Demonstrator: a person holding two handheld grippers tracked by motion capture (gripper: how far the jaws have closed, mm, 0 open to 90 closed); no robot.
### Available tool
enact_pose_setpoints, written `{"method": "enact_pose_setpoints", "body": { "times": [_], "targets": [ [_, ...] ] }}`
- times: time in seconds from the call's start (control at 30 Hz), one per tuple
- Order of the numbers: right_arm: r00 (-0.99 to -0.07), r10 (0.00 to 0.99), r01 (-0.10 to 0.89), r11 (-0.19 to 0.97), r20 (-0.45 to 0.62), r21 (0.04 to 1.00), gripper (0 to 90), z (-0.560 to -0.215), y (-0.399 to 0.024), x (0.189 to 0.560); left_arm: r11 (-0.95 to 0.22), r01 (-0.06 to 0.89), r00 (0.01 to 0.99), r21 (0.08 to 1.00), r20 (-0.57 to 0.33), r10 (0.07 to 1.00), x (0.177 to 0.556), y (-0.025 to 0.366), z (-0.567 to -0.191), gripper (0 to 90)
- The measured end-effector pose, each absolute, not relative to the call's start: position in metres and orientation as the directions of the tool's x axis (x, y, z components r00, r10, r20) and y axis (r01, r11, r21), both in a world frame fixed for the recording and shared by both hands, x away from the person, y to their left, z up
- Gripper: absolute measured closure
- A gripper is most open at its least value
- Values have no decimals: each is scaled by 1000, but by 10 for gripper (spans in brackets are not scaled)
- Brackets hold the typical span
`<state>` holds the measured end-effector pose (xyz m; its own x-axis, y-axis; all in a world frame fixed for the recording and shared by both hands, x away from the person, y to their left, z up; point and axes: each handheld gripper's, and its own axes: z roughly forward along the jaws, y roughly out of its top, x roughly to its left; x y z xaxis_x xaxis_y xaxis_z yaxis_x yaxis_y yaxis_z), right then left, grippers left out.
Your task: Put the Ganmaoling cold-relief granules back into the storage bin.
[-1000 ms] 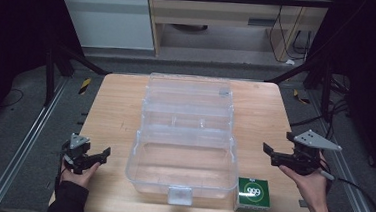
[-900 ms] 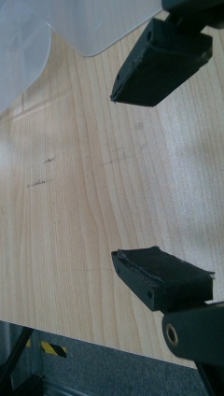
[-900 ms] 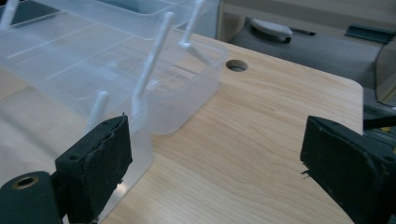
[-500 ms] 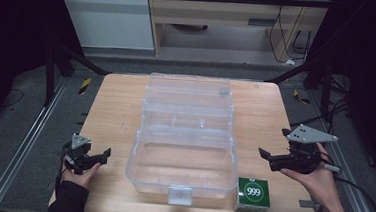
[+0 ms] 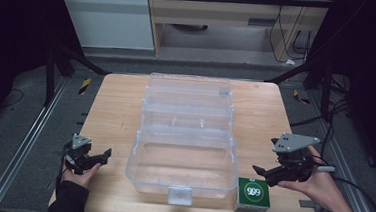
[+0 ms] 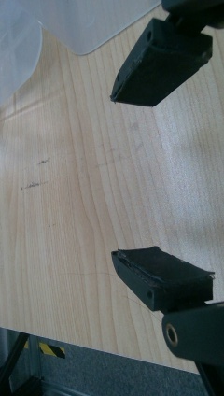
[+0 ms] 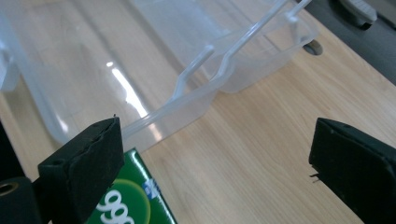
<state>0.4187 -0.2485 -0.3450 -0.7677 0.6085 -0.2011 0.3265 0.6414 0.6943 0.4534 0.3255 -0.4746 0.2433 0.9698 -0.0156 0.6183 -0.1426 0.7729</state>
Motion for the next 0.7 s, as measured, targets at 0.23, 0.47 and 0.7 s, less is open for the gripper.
{"method": "enact_pose_setpoints", "body": {
  "times": [0.23,0.47,0.7],
  "targets": [
    [-821,531,309,722,-210,618,33,-347,-243,411,-147,619,247,772,-13,969,453,325,-475,190],
    [-863,463,293,782,-199,550,34,-354,-236,408,-151,619,248,771,-10,969,453,325,-475,193],
    [-894,409,281,828,-181,485,30,-363,-228,407,-153,619,249,770,-8,968,454,325,-475,194]
  ]
}}
